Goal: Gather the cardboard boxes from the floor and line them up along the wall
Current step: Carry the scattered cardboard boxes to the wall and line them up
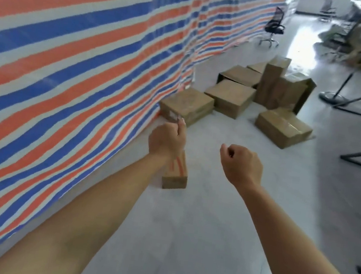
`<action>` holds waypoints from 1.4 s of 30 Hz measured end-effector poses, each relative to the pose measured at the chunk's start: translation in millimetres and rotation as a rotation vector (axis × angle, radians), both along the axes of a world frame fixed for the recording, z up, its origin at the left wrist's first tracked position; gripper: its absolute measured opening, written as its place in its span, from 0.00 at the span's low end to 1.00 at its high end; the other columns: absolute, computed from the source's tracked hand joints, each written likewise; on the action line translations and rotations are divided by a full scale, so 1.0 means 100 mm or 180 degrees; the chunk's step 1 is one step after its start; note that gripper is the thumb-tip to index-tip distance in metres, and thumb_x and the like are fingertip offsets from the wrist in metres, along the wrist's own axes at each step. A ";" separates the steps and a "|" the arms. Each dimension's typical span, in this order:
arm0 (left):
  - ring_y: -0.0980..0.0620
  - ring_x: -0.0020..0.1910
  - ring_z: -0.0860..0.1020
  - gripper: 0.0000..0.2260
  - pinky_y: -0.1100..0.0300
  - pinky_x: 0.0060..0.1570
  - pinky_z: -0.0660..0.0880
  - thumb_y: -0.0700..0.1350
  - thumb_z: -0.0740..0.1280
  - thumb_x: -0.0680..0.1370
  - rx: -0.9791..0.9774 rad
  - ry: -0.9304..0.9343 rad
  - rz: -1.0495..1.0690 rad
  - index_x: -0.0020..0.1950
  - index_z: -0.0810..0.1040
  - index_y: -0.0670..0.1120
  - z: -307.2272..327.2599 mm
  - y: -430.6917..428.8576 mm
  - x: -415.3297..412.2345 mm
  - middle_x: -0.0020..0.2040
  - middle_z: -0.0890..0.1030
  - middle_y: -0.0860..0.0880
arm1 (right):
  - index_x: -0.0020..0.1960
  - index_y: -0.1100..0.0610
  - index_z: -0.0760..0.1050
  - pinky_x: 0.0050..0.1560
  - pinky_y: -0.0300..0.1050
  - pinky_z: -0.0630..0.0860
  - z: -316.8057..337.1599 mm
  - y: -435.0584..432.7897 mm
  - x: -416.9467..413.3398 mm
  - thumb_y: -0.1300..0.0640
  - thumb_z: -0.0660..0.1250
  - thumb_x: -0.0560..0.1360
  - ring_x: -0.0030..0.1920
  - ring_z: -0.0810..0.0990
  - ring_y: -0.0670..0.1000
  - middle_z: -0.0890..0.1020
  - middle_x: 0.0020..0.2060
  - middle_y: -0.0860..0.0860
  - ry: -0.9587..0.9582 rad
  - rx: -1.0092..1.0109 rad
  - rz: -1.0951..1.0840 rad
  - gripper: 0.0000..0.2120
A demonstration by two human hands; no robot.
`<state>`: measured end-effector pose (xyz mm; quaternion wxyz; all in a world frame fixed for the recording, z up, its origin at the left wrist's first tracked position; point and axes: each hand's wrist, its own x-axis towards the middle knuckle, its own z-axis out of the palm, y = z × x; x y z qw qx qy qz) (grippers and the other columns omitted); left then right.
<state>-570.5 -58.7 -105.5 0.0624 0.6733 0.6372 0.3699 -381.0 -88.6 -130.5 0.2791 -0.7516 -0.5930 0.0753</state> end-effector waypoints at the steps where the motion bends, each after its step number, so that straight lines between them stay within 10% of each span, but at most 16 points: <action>1: 0.61 0.24 0.65 0.25 0.69 0.28 0.61 0.49 0.57 0.85 -0.0059 -0.0009 -0.0064 0.26 0.65 0.51 -0.08 0.22 0.17 0.24 0.65 0.56 | 0.33 0.61 0.73 0.33 0.47 0.63 -0.07 0.19 0.19 0.46 0.59 0.81 0.32 0.71 0.58 0.74 0.27 0.53 0.0023 0.0018 -0.0071 0.24; 19: 0.54 0.28 0.71 0.25 0.61 0.31 0.66 0.51 0.55 0.85 -0.0802 -0.0468 0.0817 0.27 0.69 0.48 -0.37 3.80 1.91 0.26 0.69 0.51 | 0.37 0.63 0.76 0.33 0.48 0.74 -0.42 4.37 1.97 0.45 0.57 0.81 0.34 0.79 0.57 0.81 0.32 0.56 0.0132 -0.0537 0.0835 0.25; 27: 0.53 0.41 0.78 0.19 0.63 0.38 0.73 0.51 0.56 0.85 -0.0699 -0.0637 0.0988 0.45 0.81 0.43 -0.66 6.08 2.12 0.39 0.77 0.50 | 0.36 0.61 0.77 0.37 0.51 0.78 -0.61 6.71 2.21 0.44 0.57 0.82 0.32 0.79 0.54 0.82 0.31 0.54 -0.0088 -0.0666 0.1055 0.26; 33: 0.53 0.45 0.79 0.17 0.59 0.50 0.76 0.52 0.55 0.85 -0.0681 -0.0473 0.0966 0.47 0.80 0.46 -0.32 8.12 2.47 0.46 0.81 0.48 | 0.33 0.56 0.74 0.30 0.43 0.65 -0.34 8.52 2.68 0.43 0.57 0.82 0.31 0.75 0.50 0.77 0.29 0.50 -0.0302 -0.0637 0.0873 0.25; 42: 0.57 0.34 0.75 0.18 0.68 0.33 0.66 0.55 0.54 0.84 -0.0845 -0.0490 0.1079 0.46 0.78 0.48 -0.74 10.88 2.83 0.40 0.78 0.52 | 0.34 0.51 0.74 0.41 0.50 0.79 -0.66 11.29 3.12 0.42 0.58 0.81 0.40 0.80 0.58 0.82 0.36 0.54 0.0021 -0.0740 0.0788 0.21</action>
